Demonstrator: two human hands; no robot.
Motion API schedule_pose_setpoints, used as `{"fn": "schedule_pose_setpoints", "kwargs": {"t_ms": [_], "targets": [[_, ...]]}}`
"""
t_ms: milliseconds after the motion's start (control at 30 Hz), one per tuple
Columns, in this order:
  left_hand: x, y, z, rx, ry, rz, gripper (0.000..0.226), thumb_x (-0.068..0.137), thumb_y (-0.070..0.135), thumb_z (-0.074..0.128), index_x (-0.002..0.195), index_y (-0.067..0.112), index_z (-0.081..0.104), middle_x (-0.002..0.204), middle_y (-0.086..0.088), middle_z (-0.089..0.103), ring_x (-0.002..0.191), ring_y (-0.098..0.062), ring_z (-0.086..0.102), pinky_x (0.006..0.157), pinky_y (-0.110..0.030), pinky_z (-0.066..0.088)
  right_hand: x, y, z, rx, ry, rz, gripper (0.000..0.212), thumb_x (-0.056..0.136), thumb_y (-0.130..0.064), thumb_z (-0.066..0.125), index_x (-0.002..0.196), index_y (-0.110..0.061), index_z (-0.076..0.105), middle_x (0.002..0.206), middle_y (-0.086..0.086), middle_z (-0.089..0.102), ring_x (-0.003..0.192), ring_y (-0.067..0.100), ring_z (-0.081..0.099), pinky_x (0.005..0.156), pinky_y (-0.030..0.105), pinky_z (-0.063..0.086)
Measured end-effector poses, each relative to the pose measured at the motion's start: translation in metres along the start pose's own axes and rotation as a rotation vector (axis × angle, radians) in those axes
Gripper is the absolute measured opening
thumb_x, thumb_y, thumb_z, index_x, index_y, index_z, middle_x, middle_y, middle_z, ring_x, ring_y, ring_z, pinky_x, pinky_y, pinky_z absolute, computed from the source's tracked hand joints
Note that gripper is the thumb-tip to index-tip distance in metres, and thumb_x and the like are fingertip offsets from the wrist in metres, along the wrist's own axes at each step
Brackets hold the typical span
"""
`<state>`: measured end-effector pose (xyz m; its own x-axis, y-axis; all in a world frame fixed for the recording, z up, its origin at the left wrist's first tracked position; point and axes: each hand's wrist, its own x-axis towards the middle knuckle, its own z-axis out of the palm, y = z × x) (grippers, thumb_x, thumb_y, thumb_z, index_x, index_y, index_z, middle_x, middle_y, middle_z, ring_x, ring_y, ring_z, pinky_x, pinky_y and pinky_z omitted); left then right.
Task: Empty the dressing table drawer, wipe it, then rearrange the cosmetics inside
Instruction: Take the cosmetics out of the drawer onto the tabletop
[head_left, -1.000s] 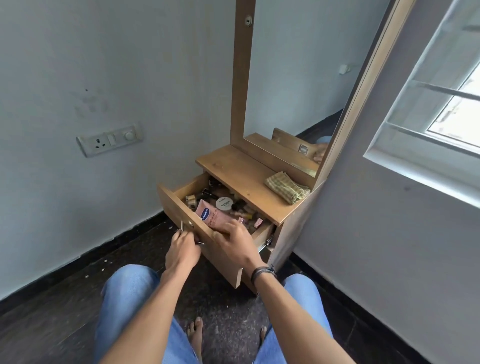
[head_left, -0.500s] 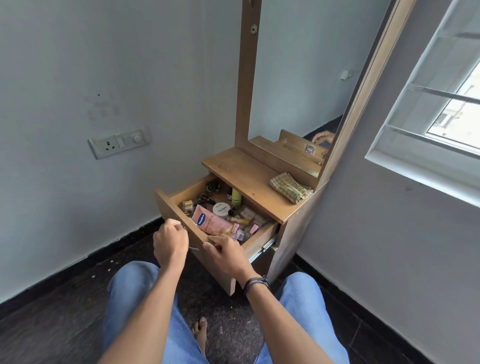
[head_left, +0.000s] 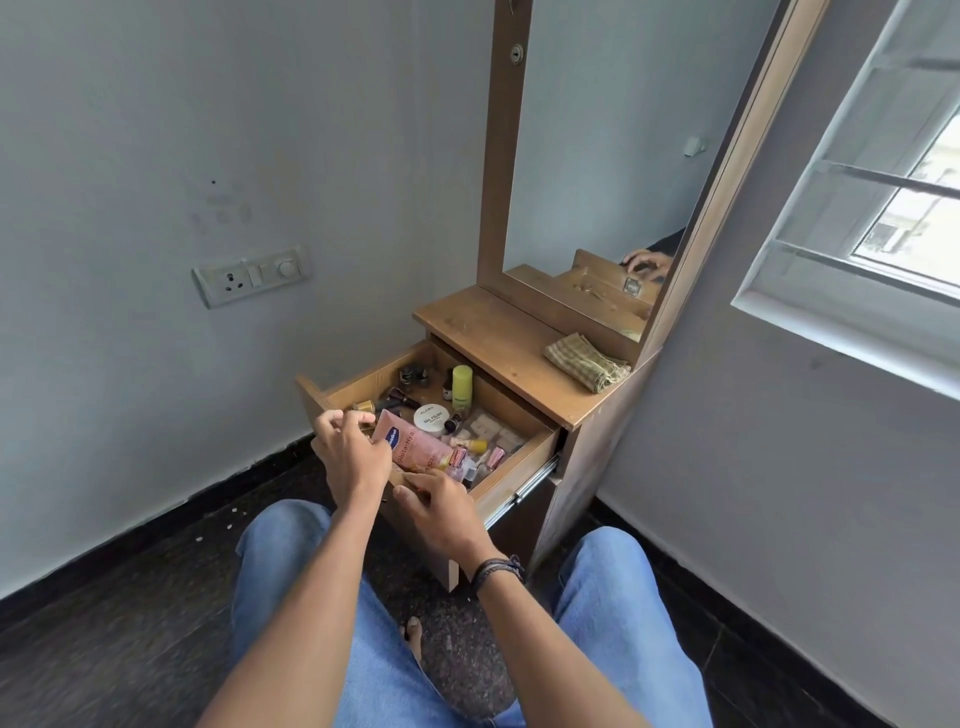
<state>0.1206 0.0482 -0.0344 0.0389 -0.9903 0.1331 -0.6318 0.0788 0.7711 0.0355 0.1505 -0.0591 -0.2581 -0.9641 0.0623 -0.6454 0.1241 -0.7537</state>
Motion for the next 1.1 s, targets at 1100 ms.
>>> {"fn": "schedule_pose_setpoints", "kwargs": {"t_ms": [1100], "targets": [[0.008,-0.001,0.015,0.054,-0.104,0.216,0.021,0.088,0.003,0.062,0.097,0.019,0.073,0.119,-0.003,0.062,0.122,-0.027,0.047,0.105,-0.034,0.034,0.001,0.003,-0.001,-0.003,-0.015,-0.035,0.033,0.103,-0.040,0.055,0.124,-0.021,0.072,0.116,0.002,0.068,0.104,0.017,0.059,0.088,0.031,0.045]]}}
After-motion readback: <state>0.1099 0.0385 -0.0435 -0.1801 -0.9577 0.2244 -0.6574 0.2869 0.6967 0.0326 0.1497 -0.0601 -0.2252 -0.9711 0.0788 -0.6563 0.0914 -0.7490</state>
